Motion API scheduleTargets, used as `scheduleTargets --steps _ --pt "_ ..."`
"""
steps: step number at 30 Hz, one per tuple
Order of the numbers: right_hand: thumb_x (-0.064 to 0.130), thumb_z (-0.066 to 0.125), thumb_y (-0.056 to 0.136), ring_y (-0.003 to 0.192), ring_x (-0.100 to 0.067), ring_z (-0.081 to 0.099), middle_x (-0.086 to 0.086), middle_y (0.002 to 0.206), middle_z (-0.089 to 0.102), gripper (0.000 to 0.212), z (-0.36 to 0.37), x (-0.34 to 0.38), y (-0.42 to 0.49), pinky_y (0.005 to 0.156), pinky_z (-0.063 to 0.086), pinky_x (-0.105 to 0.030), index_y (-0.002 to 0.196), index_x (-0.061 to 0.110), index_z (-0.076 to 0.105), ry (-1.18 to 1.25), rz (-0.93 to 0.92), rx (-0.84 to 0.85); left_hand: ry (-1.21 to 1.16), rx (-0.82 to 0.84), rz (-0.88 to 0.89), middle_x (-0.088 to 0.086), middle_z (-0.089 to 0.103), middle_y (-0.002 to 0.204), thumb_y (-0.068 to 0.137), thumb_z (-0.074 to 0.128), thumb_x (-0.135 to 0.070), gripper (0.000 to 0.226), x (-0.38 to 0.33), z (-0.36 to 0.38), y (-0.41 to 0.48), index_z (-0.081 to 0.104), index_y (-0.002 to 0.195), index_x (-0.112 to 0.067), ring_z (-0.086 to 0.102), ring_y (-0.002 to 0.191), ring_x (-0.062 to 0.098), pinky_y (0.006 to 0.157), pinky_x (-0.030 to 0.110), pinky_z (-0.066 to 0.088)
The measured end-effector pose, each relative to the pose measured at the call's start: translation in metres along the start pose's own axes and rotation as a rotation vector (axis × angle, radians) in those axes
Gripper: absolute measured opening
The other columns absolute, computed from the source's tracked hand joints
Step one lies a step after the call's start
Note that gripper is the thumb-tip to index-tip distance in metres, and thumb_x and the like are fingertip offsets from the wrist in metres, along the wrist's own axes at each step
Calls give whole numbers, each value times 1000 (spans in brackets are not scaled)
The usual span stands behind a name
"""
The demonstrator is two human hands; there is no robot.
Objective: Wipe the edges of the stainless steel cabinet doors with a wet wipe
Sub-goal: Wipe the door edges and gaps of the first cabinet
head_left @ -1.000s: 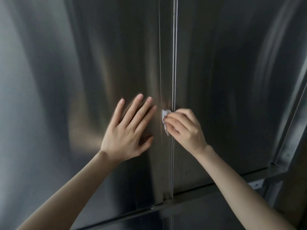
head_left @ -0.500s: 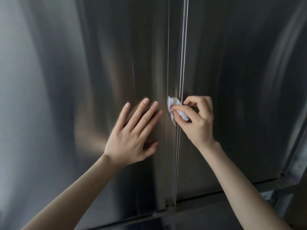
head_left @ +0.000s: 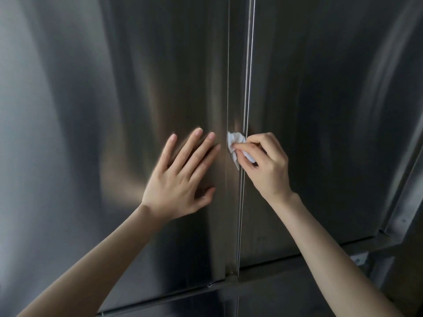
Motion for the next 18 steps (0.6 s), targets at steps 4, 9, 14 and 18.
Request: scheduleTargets --steps 4,9,14,18 --pt "-4 70 82 71 -23 58 -11 79 64 6 -5 9 -30 74 49 -22 83 0 74 14 27 67 0 15 -2 8 22 160 83 52 -50 82 0 -2 1 30 152 -11 17 149 28 119 55 14" --pt "-2 72 81 75 -21 59 -11 82 66 4 -8 12 -52 74 51 -24 85 -1 74 19 26 120 6 26 1 8 21 161 83 51 -51 82 1 1 0 29 152 -11 16 149 28 119 55 13" --pt "6 73 83 69 -20 57 -5 78 66 3 -2 10 -23 66 44 -31 82 7 76 -71 45 -40 1 18 8 8 23 160 83 52 -50 81 0 -2 1 30 151 -11 17 149 28 119 54 13" --pt "12 75 83 67 -18 57 0 77 67 3 -4 22 -65 64 33 -32 80 12 76 -145 25 -5 -2 40 9 9 23 160 84 51 -50 81 0 -3 1 29 152 -11 16 149 28 120 54 11"
Point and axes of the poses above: each hand's wrist, its own y-axis towards the middle knuckle, its own z-axis out of the palm, x = y × z, the point moved 2 cm from there along y, towards the middle knuckle
